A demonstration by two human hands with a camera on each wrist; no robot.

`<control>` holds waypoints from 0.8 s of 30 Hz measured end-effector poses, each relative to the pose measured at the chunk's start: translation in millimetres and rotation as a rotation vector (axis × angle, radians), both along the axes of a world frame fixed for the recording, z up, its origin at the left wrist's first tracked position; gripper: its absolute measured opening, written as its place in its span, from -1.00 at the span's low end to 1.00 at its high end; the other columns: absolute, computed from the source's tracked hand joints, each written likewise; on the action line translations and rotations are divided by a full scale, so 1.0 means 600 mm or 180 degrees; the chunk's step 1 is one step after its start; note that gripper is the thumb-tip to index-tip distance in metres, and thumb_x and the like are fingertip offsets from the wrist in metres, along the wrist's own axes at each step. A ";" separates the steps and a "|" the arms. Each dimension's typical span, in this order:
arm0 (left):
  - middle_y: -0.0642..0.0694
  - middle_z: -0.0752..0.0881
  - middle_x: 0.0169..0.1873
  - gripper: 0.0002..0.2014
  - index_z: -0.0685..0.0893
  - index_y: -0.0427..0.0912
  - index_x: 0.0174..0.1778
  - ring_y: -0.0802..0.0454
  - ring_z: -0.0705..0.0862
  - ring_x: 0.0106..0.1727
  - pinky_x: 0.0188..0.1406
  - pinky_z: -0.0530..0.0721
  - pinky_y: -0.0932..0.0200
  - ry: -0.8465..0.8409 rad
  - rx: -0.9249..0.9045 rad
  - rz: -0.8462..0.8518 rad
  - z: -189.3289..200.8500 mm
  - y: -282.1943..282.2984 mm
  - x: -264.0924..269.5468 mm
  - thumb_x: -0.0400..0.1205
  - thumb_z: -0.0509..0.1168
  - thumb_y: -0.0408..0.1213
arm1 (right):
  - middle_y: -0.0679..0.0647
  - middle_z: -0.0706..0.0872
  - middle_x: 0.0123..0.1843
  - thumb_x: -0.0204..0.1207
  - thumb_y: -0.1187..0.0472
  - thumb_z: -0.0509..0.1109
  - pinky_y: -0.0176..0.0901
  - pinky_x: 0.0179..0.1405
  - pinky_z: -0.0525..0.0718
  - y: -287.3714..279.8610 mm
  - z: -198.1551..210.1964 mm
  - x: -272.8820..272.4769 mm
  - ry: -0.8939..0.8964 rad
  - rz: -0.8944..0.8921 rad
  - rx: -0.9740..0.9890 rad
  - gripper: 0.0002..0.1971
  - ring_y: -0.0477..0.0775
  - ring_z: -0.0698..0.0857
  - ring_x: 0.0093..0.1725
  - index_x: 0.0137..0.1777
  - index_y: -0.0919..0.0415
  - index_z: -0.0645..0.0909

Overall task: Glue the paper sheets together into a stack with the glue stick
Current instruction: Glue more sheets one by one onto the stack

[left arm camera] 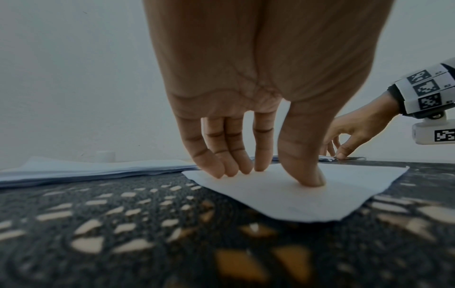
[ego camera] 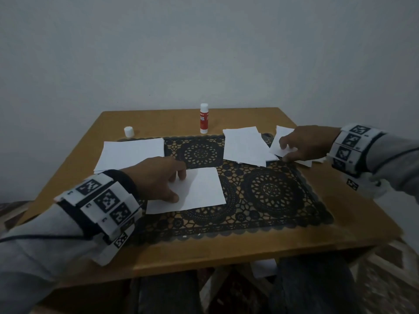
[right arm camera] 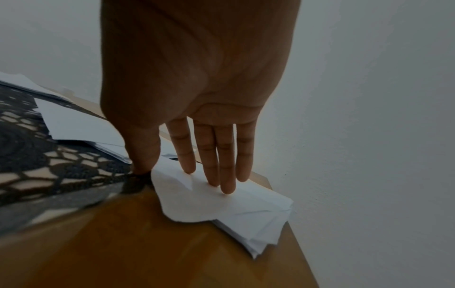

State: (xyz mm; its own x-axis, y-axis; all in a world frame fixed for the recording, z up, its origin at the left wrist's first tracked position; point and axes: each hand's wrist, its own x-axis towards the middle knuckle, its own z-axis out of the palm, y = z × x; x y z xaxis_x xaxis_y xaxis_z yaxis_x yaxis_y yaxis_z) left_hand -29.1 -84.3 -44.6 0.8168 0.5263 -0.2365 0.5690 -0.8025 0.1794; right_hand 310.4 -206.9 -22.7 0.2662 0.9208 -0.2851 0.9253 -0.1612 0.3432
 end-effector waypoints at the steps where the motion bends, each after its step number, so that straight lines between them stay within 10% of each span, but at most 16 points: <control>1: 0.08 0.55 -0.04 -0.55 0.54 0.01 0.22 0.09 0.54 -0.04 -0.19 0.46 0.30 0.0002 0.0000 0.0003 -0.001 0.001 0.000 0.46 0.52 -0.07 | 0.08 0.65 0.29 0.65 -0.15 0.23 -0.18 0.08 0.51 0.000 0.000 0.000 0.0001 0.0035 0.0013 -0.56 0.03 0.57 0.11 0.41 0.07 0.48; 5: 0.06 0.56 -0.02 -0.55 0.54 0.01 0.22 0.08 0.55 -0.03 -0.12 0.49 0.26 0.0021 0.0008 -0.0016 0.000 0.001 0.000 0.46 0.51 -0.06 | 0.05 0.70 -0.02 0.68 -0.01 0.23 -0.21 -0.18 0.48 0.002 -0.002 0.004 0.0106 0.0182 0.0163 -0.80 -0.07 0.52 -0.20 0.04 0.10 0.55; 10: 0.05 0.57 -0.01 -0.53 0.53 0.00 0.23 0.07 0.54 -0.04 -0.08 0.51 0.22 0.0045 0.0062 -0.0059 0.002 0.000 -0.002 0.46 0.51 -0.05 | 0.05 0.34 -0.48 0.60 0.28 0.26 -0.20 -0.47 0.21 0.003 0.007 0.008 0.0191 0.0041 0.0617 -0.63 -0.04 0.29 -0.48 -0.42 0.18 0.26; 24: 0.04 0.65 -0.09 -0.70 0.59 -0.07 0.16 0.07 0.60 -0.09 -0.09 0.56 0.21 -0.0418 0.0100 0.0227 0.001 -0.005 0.002 0.57 0.39 -0.06 | -0.03 0.32 -0.54 0.53 0.21 0.28 -0.15 -0.51 0.31 -0.012 0.060 -0.149 0.0460 0.1225 0.3107 -0.78 0.17 0.38 -0.59 -0.28 0.15 0.30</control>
State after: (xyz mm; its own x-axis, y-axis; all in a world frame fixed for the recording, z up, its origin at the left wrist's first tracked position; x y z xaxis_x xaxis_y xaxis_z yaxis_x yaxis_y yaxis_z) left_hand -27.7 -87.4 -44.1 0.7999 0.5895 -0.1125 0.5980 -0.7673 0.2316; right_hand 220.7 -214.2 13.1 -0.0697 0.7829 0.6183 0.9944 0.0051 0.1057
